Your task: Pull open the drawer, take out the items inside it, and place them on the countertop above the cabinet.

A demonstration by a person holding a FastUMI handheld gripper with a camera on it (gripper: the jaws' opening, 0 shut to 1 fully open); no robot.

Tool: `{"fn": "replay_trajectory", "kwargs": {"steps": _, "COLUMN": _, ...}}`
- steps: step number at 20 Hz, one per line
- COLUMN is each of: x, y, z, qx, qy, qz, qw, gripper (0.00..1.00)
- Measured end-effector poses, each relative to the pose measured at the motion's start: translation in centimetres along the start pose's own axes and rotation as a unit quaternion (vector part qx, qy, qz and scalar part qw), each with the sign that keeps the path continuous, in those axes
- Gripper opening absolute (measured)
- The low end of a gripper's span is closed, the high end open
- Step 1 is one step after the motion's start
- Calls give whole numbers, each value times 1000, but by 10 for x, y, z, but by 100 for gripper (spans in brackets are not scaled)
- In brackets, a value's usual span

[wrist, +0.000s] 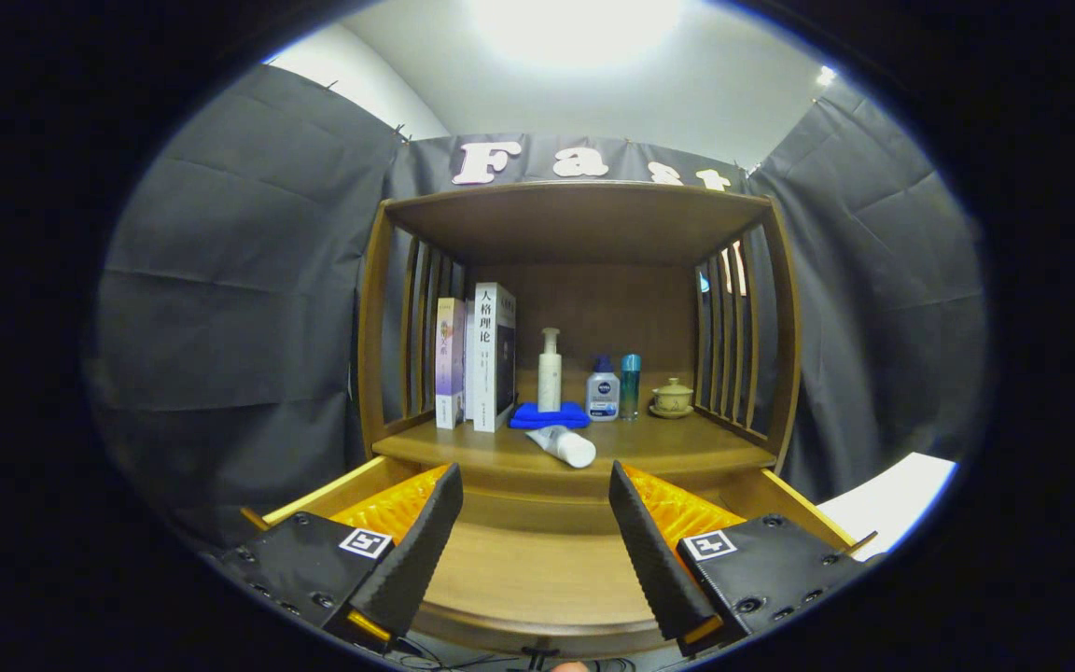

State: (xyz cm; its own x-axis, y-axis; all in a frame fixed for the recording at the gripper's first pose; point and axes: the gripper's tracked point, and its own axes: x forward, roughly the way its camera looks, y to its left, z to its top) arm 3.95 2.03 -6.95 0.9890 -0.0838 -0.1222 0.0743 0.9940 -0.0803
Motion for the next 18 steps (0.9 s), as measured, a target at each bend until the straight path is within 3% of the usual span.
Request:
{"fn": "replay_trajectory", "kwargs": {"steps": 12, "x": -67, "y": -5, "z": -72, "qx": 15, "qy": 6, "qz": -31, "qw": 999, "gripper": 97}}
{"fn": "replay_trajectory", "kwargs": {"steps": 18, "x": -69, "y": 5, "z": -120, "qx": 8, "qy": 56, "qz": -21, "qw": 998, "gripper": 98}}
